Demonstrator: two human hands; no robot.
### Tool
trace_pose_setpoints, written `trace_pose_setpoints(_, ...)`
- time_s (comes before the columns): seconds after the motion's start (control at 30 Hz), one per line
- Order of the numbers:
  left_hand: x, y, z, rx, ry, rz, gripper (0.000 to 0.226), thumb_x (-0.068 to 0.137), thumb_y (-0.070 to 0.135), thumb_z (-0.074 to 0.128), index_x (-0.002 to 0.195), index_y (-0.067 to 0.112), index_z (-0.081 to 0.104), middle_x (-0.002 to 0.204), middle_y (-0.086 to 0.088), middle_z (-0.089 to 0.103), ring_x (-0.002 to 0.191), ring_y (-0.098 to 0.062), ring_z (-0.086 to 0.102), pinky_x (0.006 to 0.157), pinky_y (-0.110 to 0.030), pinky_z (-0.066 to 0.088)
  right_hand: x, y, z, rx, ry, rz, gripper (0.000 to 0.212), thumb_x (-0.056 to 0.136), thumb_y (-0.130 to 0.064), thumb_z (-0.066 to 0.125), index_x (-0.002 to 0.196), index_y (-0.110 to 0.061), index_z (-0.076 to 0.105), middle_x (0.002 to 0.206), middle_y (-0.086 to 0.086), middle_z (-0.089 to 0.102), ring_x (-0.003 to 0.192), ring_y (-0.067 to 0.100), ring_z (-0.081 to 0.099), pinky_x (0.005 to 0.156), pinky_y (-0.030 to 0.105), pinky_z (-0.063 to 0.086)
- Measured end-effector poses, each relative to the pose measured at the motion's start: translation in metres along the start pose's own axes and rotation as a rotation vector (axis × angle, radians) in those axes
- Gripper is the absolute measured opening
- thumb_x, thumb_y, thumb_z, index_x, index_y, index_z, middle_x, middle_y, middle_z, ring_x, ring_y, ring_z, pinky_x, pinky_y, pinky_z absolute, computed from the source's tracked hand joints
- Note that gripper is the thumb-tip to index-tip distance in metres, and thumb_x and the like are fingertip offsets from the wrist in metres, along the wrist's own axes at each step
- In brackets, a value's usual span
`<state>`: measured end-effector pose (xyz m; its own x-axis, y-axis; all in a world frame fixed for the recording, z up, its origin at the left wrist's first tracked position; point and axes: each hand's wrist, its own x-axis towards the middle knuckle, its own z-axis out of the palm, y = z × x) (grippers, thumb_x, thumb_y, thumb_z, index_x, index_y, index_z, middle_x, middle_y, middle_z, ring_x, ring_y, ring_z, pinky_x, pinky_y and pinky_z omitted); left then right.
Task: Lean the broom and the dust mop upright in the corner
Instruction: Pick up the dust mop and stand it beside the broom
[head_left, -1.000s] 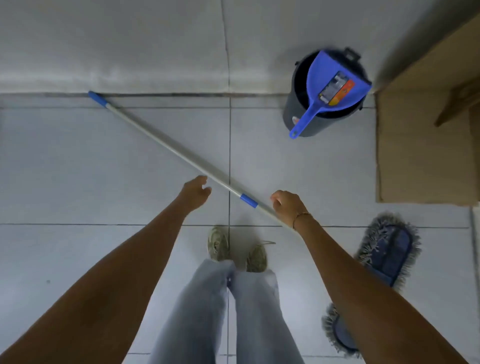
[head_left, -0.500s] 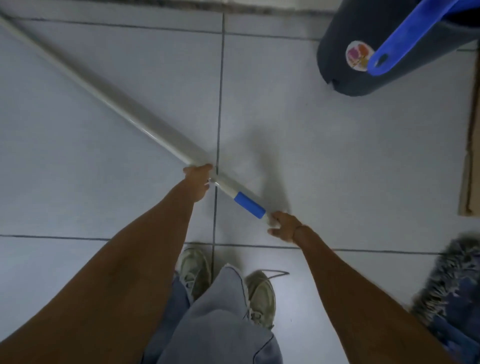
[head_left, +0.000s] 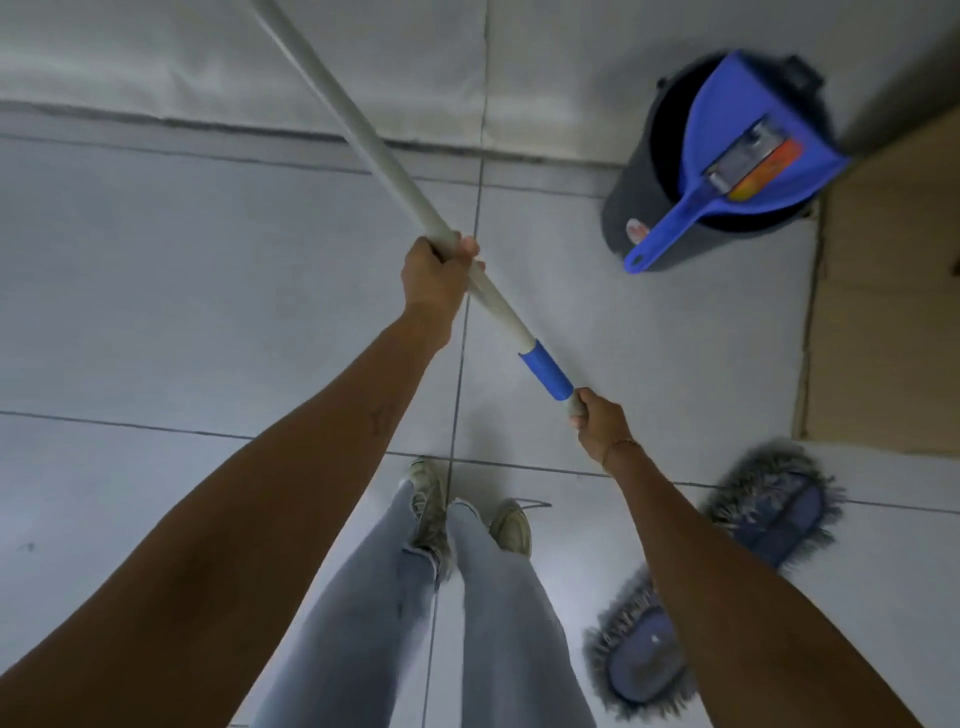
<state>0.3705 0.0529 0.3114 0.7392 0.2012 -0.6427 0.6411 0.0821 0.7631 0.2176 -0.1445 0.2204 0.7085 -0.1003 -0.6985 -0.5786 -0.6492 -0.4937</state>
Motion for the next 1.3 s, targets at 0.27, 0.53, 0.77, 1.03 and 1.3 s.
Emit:
trace_pose_setpoints(0.27,-0.164,0.159,0.083,0.172,-0.235,0.334,0.018,0.075,0.028,0.065,0.085,0.016,0.058,0.095,-0.023,0.068,0.084,-0.038,0.068,0.082,-0.052,0.057,-0.115,-0.058,-0.136,0.056,0.224,-0.03,0.023,0.085,0.004,0.052,0.108,0.004,0.055,0.086,0.015,0.056,0.081,0.02,0.049,0.067,0.02,0.037)
trace_pose_setpoints(0.53,-0.307,0.261,0.169,0.358,-0.498,0.661,0.036,0.082,0.027,0.064,0.091,-0.007,0.057,0.085,-0.027,0.067,0.075,-0.035,0.062,0.075,-0.046,0.051,-0.224,-0.075,-0.239,0.176,0.492,-0.002,0.004,0.086,-0.002,0.051,0.087,-0.005,0.048,0.064,0.004,0.048,0.07,0.024,0.047,0.05,0.021,0.03)
trace_pose_setpoints(0.77,-0.382,0.319,0.199,0.372,-0.707,0.798,0.028,0.083,0.022,0.064,0.1,0.0,0.061,0.095,-0.022,0.071,0.087,-0.034,0.069,0.087,-0.049,0.054,-0.282,-0.092,-0.289,0.304,0.705,0.023,0.006,0.085,-0.002,0.053,0.088,-0.005,0.05,0.072,0.009,0.05,0.074,0.023,0.046,0.066,0.029,0.035)
trace_pose_setpoints(1.03,-0.439,0.318,0.252,0.391,-0.914,0.957,0.03,0.083,0.021,0.065,0.104,0.0,0.061,0.097,-0.019,0.071,0.087,-0.029,0.07,0.085,-0.045,0.057,-0.308,-0.063,-0.315,0.421,0.847,0.065,0.011,0.086,-0.003,0.054,0.093,0.005,0.052,0.072,0.02,0.049,0.066,0.024,0.043,0.064,0.029,0.039)
trace_pose_setpoints(1.3,-0.469,0.302,0.339,0.503,-0.997,0.993,0.034,0.082,0.02,0.066,0.107,-0.002,0.06,0.1,-0.021,0.071,0.09,-0.032,0.069,0.088,-0.05,0.055,-0.305,-0.004,-0.367,0.452,0.889,0.114,0.015,0.086,-0.007,0.057,0.099,-0.001,0.055,0.078,0.01,0.056,0.073,0.02,0.051,0.069,0.031,0.046)
